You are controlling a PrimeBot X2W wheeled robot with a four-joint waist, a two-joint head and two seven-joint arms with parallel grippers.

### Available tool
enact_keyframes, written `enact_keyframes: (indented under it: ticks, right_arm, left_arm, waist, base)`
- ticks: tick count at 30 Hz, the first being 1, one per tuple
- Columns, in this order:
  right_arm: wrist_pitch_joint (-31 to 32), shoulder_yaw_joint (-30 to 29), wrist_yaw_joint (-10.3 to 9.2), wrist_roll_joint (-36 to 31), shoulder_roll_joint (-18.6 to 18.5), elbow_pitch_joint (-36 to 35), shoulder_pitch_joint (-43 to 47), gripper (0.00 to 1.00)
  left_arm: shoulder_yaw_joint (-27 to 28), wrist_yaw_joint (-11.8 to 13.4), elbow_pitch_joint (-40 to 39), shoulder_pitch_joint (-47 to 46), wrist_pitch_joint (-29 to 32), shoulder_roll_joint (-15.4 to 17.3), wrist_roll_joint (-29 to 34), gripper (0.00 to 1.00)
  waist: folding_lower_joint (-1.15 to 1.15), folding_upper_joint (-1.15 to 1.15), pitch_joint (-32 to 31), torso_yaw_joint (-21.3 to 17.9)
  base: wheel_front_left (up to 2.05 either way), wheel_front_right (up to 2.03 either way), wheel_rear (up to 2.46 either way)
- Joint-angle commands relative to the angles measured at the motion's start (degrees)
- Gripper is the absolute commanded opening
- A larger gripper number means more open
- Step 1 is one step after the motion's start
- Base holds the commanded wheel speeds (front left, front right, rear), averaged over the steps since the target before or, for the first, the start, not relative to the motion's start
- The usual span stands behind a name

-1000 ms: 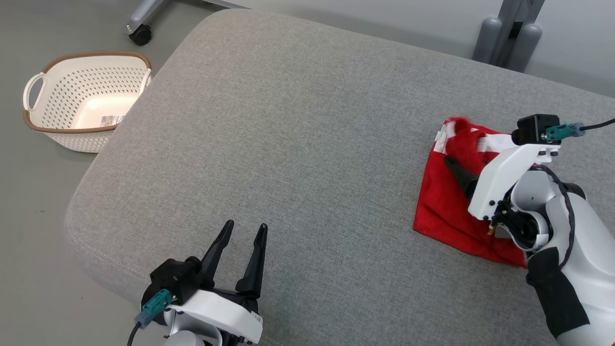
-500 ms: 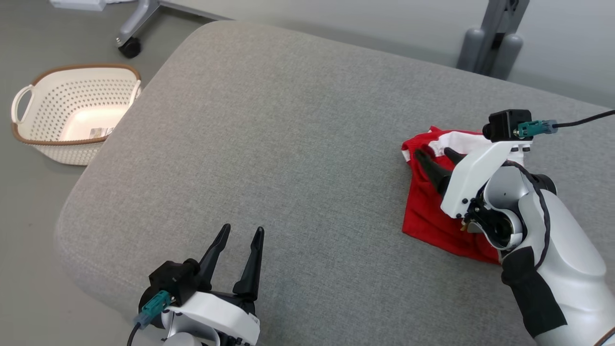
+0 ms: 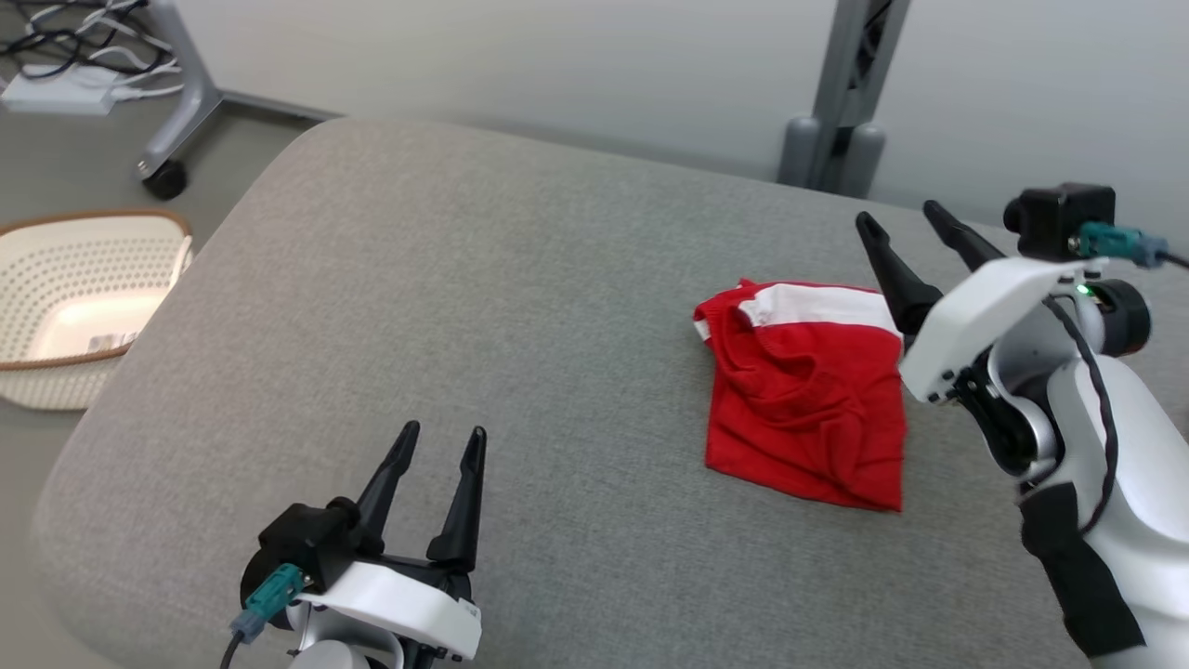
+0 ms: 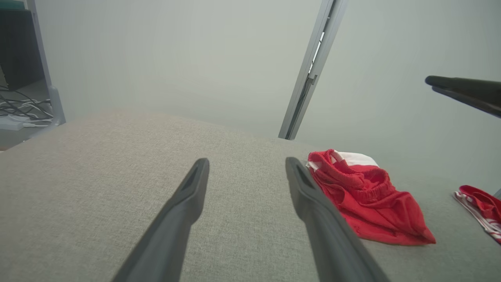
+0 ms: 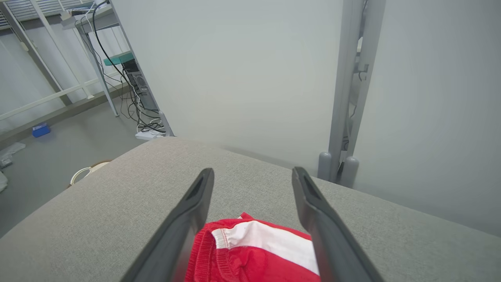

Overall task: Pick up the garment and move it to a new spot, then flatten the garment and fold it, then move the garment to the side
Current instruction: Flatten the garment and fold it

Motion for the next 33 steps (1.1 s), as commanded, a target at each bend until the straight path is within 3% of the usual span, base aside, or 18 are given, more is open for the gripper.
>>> enact_keyframes:
  ticks: [1,6,13,21,33]
  right_arm:
    - [-1.26,0.29,0.00,-1.02,-0.81,-0.79,0.88,1.00]
    - [-10.79,-0.47,-0.01,-8.01,-4.88,-4.36,5.44,1.00]
    - [-21.26,-5.54,-0.01,-14.03,-3.58,-7.58,14.32,1.00]
    - [-23.72,-10.99,-0.01,-17.49,1.48,-11.25,24.07,1.00]
    - [-24.25,-12.01,-0.01,-20.10,3.68,-12.49,27.53,1.00]
  left_arm:
    - [0.52,-0.18,-0.40,0.54,-0.11,0.27,-0.02,1.00]
    - [2.00,-0.24,-2.66,0.80,-0.11,0.27,0.11,1.00]
    - [3.81,0.28,-4.59,1.45,-0.11,0.24,0.63,1.00]
    - [5.57,0.57,-6.25,2.37,-0.11,0.26,0.85,1.00]
    - [6.94,0.97,-7.50,4.39,-0.11,0.25,1.48,1.00]
  waist:
    - [0.00,0.00,-1.26,-1.41]
    - [0.00,0.00,-3.04,-4.37]
    - [0.00,0.00,-4.36,-8.37]
    - [0.00,0.00,-3.92,-10.84]
    - [0.00,0.00,-3.86,-11.37]
  base:
    - [0.00,0.00,0.00]
    - [0.00,0.00,0.00]
    - [0.00,0.00,0.00]
    - [0.00,0.00,0.00]
    - [0.00,0.00,0.00]
